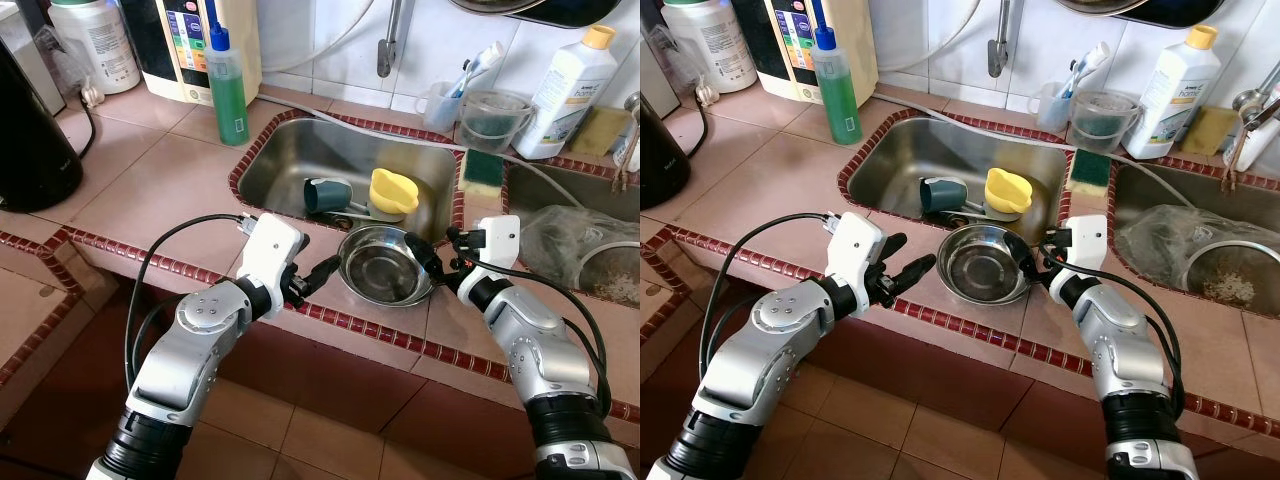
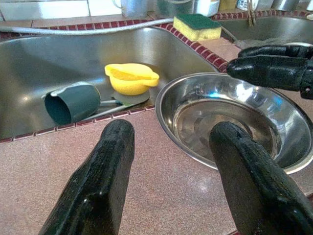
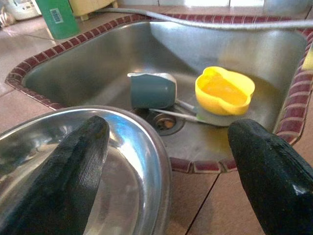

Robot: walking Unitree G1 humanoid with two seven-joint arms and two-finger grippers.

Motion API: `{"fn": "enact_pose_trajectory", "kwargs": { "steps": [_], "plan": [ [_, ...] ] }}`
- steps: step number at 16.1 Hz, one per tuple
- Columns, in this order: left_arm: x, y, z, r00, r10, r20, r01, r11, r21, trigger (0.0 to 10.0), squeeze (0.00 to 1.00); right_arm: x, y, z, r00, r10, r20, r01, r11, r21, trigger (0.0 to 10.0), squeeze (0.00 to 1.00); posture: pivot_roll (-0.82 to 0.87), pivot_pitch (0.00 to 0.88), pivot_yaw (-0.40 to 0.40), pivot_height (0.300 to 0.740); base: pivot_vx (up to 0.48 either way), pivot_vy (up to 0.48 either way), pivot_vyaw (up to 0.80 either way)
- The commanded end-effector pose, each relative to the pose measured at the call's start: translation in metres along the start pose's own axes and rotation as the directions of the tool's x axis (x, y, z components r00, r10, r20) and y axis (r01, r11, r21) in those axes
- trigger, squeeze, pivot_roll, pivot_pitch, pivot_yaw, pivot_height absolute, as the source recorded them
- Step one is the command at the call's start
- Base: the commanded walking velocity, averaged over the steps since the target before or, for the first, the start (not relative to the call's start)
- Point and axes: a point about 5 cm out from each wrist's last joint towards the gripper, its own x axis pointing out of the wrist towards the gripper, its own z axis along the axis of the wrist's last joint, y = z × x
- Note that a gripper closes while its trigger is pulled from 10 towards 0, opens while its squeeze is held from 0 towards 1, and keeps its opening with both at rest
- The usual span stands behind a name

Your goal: Kitchen organization

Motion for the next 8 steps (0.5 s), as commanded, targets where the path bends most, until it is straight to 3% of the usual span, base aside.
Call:
{"fn": "enact_pose_trajectory", "kwargs": {
  "steps": [1,8],
  "plan": [
    [-0.002,0.0,0.004,1.0,-0.001,0.017,0.001,1.0,0.002,10.0,0.0,-0.003,-0.004,-0.005,1.0,-0.017,-0.021,0.018,0.999,0.043,10.0,0.0,-0.08,0.106,-0.034,0.74,0.0,0.0,0.0],
    [-0.001,-0.01,0.01,0.997,-0.059,0.047,0.058,0.998,0.013,10.0,0.0,-0.008,-0.006,-0.021,0.995,0.009,-0.103,0.007,0.988,0.155,10.0,0.0,-0.08,0.1,-0.039,0.74,0.0,0.0,0.0]
  ]
}}
